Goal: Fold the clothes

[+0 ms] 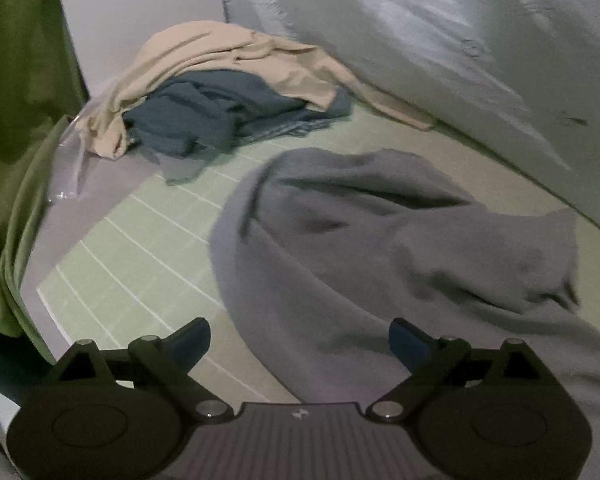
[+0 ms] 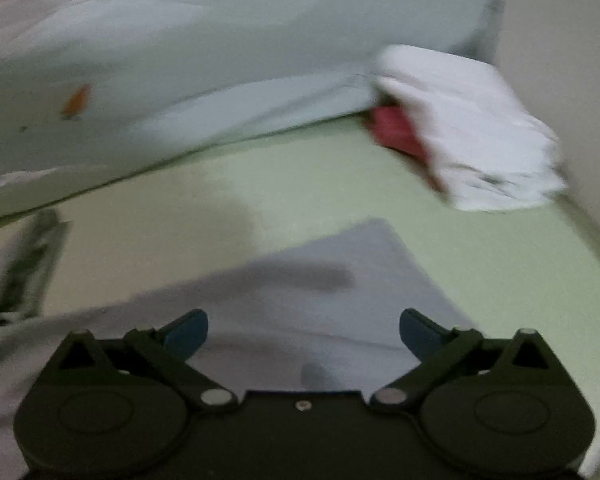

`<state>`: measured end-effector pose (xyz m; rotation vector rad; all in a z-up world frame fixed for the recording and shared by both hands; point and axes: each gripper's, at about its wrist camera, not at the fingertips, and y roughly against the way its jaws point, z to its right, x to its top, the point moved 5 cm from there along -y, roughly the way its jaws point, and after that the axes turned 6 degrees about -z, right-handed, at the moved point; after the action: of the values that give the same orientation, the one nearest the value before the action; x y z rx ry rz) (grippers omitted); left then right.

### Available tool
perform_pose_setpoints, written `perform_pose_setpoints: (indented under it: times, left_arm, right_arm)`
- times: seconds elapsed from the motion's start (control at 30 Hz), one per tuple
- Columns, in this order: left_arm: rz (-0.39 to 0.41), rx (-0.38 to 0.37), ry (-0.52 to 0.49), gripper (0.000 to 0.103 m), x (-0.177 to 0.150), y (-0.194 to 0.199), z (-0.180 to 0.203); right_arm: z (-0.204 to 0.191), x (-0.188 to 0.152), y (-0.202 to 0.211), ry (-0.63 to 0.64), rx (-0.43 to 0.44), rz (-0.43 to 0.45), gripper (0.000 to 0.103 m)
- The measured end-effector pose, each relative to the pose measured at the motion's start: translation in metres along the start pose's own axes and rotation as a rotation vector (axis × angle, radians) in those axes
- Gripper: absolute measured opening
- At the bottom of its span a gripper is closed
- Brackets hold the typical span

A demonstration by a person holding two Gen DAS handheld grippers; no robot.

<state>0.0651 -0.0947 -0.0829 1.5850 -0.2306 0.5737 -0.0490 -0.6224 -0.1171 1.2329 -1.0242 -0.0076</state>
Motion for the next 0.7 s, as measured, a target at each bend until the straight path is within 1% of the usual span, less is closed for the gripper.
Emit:
perform_pose_setpoints:
  times: [0.17, 0.27, 0.37, 0.4, 0.43, 0.47, 0.53, 0.57, 0.63, 0.67, 0.7]
  left_arm:
    - [-0.037, 0.012, -0.011, 0.096, 0.035, -0.033, -0.016]
    - [-0.054, 0.014, -0.032, 0.096, 0.056, -0.055, -0.018]
    - [-0.070, 0.016, -0.041, 0.096, 0.073, -0.079, -0.019]
    - [-0.079, 0.017, -0.040, 0.096, 0.078, -0.086, -0.019]
    - [-0.093, 0.019, -0.035, 0.096, 0.082, -0.095, -0.019]
    - [-0.110, 0.021, -0.028, 0.096, 0.085, -0.102, -0.019]
    - [-0.139, 0.025, -0.013, 0.096, 0.088, -0.115, -0.018]
    - [-0.151, 0.025, -0.014, 0.096, 0.089, -0.120, -0.018]
    - [-0.171, 0.032, -0.027, 0.096, 0.088, -0.129, -0.017]
    - [-0.179, 0.041, -0.031, 0.096, 0.088, -0.133, -0.018]
    - [-0.189, 0.053, -0.031, 0.096, 0.086, -0.136, -0.019]
  right_arm:
    - [-0.086, 0.014, -0.010, 0.050, 0.113, -0.016, 0.103]
    - [-0.138, 0.018, -0.024, 0.081, 0.162, -0.071, 0.103]
    - [-0.181, 0.022, -0.043, 0.088, 0.195, -0.126, 0.102]
    - [-0.196, 0.024, -0.050, 0.092, 0.210, -0.140, 0.099]
    - [-0.210, 0.026, -0.056, 0.108, 0.230, -0.149, 0.094]
    - [-0.221, 0.028, -0.061, 0.129, 0.238, -0.155, 0.091]
    - [-0.243, 0.031, -0.071, 0.178, 0.242, -0.175, 0.080]
    - [-0.253, 0.031, -0.076, 0.205, 0.240, -0.189, 0.077]
    - [-0.266, 0.028, -0.085, 0.254, 0.247, -0.226, 0.062]
    - [-0.272, 0.026, -0.089, 0.277, 0.250, -0.245, 0.058]
    - [-0.275, 0.023, -0.092, 0.291, 0.251, -0.259, 0.051]
